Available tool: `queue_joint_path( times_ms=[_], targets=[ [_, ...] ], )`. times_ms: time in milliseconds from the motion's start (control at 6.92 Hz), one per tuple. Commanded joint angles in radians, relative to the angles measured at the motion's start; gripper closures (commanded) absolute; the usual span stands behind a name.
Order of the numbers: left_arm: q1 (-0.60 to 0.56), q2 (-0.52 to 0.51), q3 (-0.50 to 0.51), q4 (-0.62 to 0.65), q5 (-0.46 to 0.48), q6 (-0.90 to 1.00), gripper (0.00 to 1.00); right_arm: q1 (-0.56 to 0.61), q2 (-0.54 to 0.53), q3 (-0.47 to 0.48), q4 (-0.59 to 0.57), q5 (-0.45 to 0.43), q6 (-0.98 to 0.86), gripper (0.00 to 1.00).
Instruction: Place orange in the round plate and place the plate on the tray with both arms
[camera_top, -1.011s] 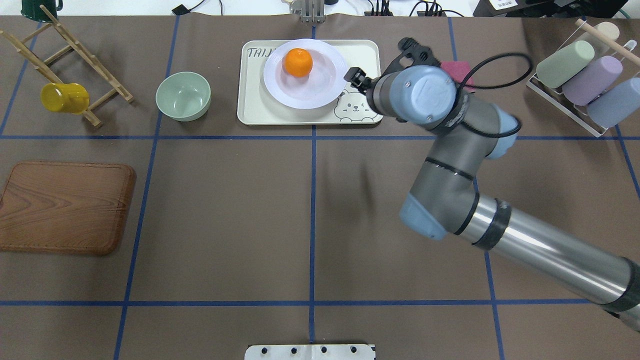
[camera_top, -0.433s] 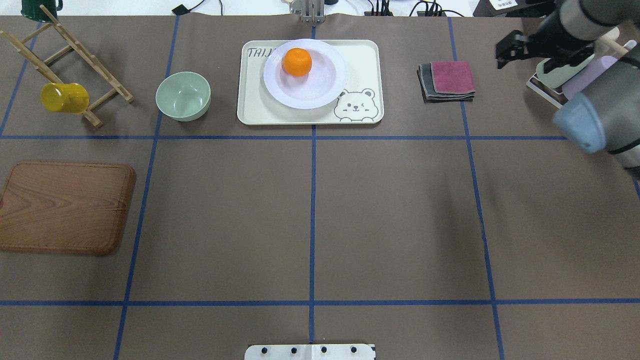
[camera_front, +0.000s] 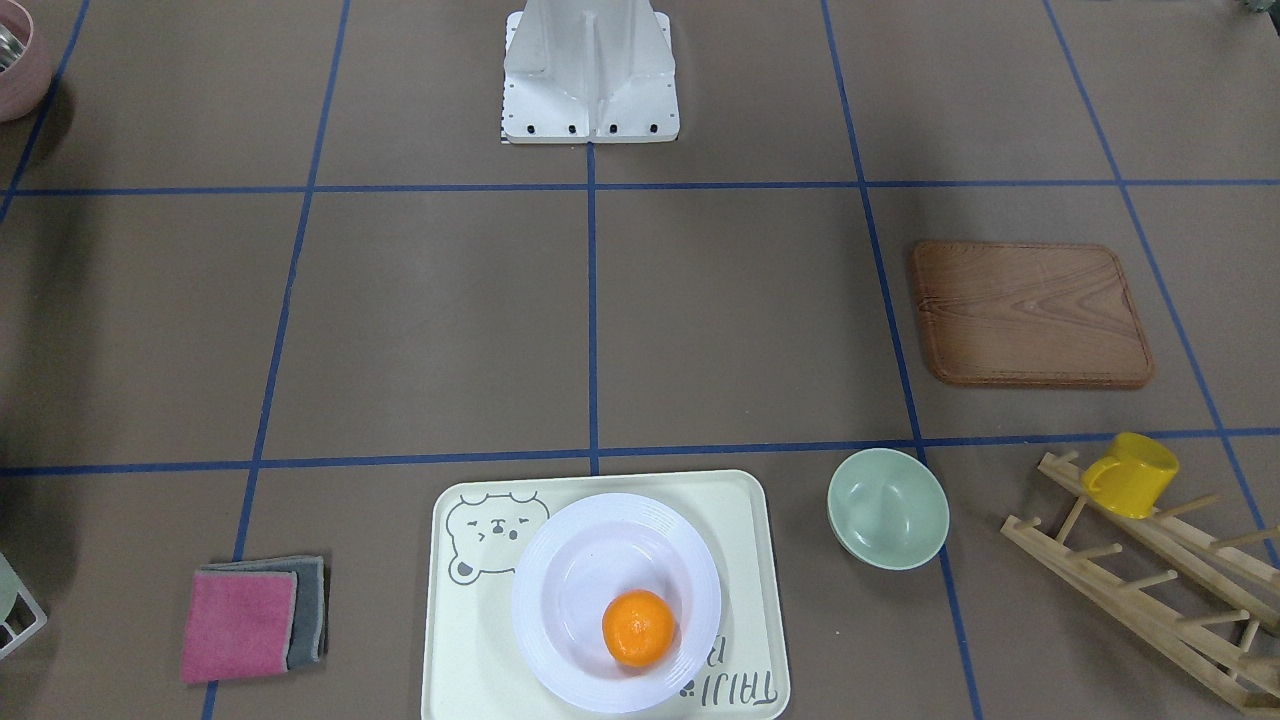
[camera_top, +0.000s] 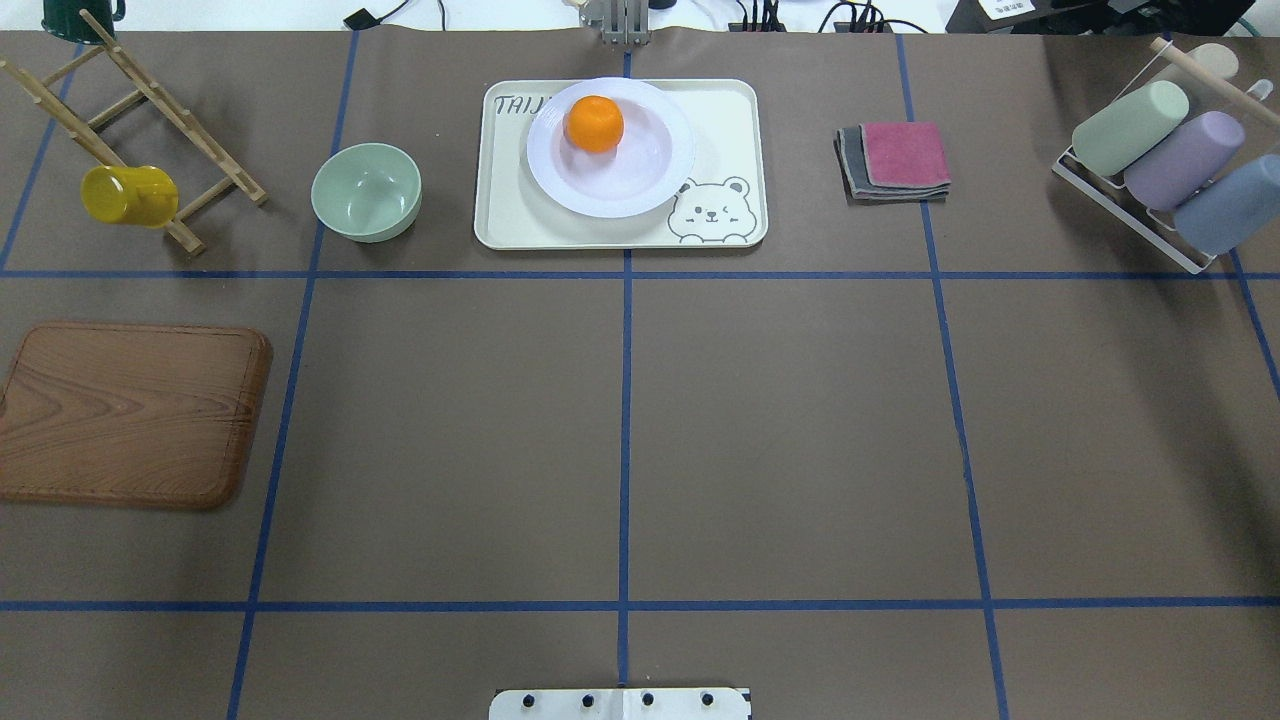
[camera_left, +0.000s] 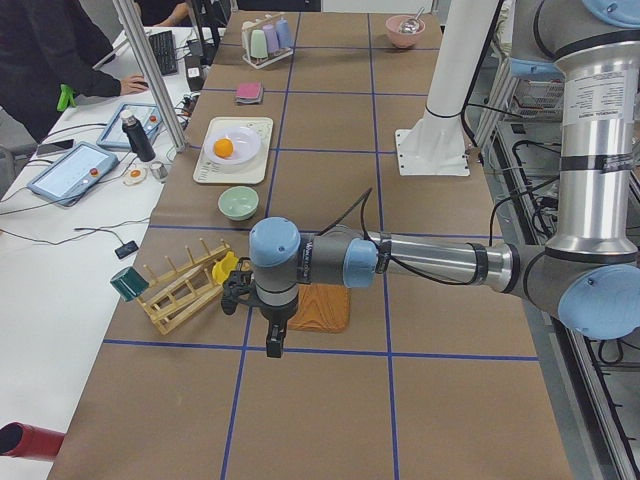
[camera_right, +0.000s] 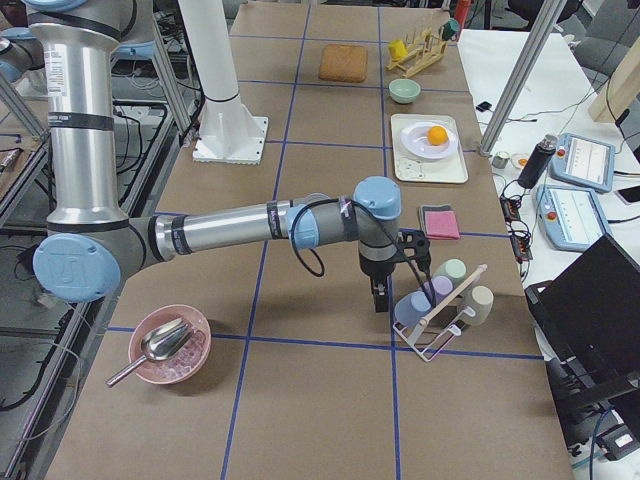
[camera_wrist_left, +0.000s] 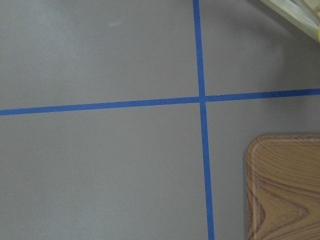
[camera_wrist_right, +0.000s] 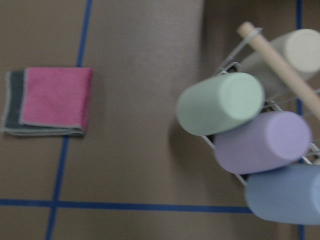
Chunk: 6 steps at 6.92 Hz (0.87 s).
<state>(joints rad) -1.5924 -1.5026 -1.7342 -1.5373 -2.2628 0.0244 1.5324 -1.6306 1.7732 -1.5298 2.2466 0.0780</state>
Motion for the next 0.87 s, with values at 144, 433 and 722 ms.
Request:
queue_joint_path(
  times_ms=[144,433,722],
  targets=[
    [0.0,0.018,-0.001,0.0,-0.003,0.0,0.02,0.046,-0.113,0.006,0.01,0.013,-0.057,0.0],
    [0.0,0.028,-0.002,0.0,-0.007,0.002,0.02,0.046,-0.118,0.0,0.01,0.014,-0.053,0.0],
    [0.0,0.044,-0.002,0.0,-0.007,0.002,0.02,0.046,-0.117,-0.003,0.01,0.013,-0.047,0.0]
  ],
)
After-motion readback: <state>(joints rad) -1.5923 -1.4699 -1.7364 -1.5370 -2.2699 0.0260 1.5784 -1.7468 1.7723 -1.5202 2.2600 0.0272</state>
